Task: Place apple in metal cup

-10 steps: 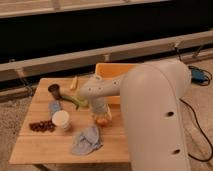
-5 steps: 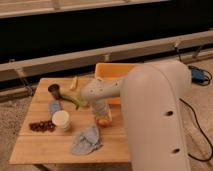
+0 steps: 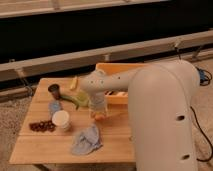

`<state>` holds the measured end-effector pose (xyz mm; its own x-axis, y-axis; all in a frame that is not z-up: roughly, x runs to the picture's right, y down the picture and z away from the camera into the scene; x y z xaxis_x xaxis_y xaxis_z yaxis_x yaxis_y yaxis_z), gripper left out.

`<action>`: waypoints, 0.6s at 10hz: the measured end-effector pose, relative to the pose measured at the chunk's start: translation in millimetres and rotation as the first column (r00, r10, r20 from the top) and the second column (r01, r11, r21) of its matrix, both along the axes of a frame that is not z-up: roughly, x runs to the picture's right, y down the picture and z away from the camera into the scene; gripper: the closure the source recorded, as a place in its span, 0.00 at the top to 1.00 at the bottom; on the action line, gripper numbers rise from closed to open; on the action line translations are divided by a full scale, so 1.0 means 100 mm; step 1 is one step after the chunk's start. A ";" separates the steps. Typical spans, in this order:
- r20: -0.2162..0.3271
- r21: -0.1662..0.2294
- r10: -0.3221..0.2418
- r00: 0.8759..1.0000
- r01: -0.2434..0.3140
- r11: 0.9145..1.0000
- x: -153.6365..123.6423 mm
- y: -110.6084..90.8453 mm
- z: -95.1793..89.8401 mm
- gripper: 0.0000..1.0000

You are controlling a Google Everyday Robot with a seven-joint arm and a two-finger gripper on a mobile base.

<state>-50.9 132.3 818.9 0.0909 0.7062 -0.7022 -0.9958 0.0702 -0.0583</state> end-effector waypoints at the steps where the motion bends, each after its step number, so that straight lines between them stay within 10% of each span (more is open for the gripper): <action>1: 0.046 -0.011 -0.009 0.999 0.010 1.000 -0.12 -0.14 -0.02 0.00; 6: 0.260 0.008 -0.099 0.961 0.100 0.995 -0.75 -0.77 -0.10 0.00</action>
<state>-125.8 55.6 808.8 0.3401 0.6809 -0.6486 -0.9344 0.1670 -0.3146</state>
